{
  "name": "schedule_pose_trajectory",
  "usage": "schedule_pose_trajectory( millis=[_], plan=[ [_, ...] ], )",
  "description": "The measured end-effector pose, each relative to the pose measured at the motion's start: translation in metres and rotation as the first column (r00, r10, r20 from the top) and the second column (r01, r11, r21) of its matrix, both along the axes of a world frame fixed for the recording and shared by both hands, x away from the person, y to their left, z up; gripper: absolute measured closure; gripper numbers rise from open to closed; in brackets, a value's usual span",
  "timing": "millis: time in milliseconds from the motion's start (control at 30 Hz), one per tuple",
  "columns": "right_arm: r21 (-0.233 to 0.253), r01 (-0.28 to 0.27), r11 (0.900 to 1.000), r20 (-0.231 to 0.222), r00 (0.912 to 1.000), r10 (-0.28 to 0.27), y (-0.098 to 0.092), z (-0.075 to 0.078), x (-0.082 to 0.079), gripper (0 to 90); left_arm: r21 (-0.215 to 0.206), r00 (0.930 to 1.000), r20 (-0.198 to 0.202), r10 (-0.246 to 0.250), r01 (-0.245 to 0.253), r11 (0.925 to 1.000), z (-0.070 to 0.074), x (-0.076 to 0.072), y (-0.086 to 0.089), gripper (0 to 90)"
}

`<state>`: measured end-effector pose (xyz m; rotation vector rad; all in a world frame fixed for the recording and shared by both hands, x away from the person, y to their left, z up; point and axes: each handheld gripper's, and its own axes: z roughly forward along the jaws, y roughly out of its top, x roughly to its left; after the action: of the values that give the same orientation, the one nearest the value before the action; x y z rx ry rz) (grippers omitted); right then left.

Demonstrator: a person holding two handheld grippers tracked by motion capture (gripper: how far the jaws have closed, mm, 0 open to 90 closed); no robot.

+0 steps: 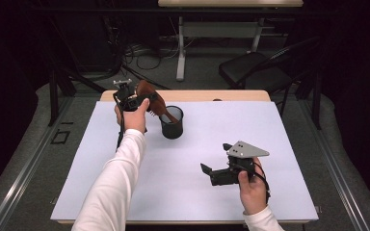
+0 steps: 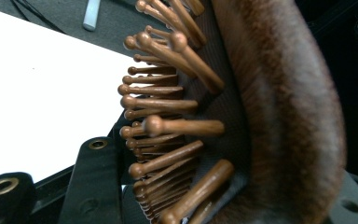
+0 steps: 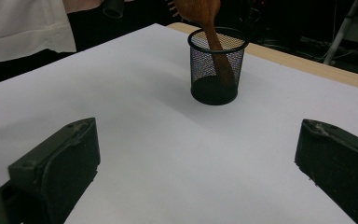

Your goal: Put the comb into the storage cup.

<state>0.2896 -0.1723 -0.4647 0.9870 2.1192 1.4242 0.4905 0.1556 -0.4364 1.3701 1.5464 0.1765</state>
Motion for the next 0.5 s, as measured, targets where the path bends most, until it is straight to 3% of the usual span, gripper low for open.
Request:
schedule_pose_trajectory(
  millis=[500],
  plan=[
    [0.001,0.0,1.0,-0.001,1.0,0.0,0.0,0.0,0.0,0.0,-0.005,0.9998,-0.021,0.005,-0.005,1.0,-0.013,0.0,0.002,49.7]
  ],
)
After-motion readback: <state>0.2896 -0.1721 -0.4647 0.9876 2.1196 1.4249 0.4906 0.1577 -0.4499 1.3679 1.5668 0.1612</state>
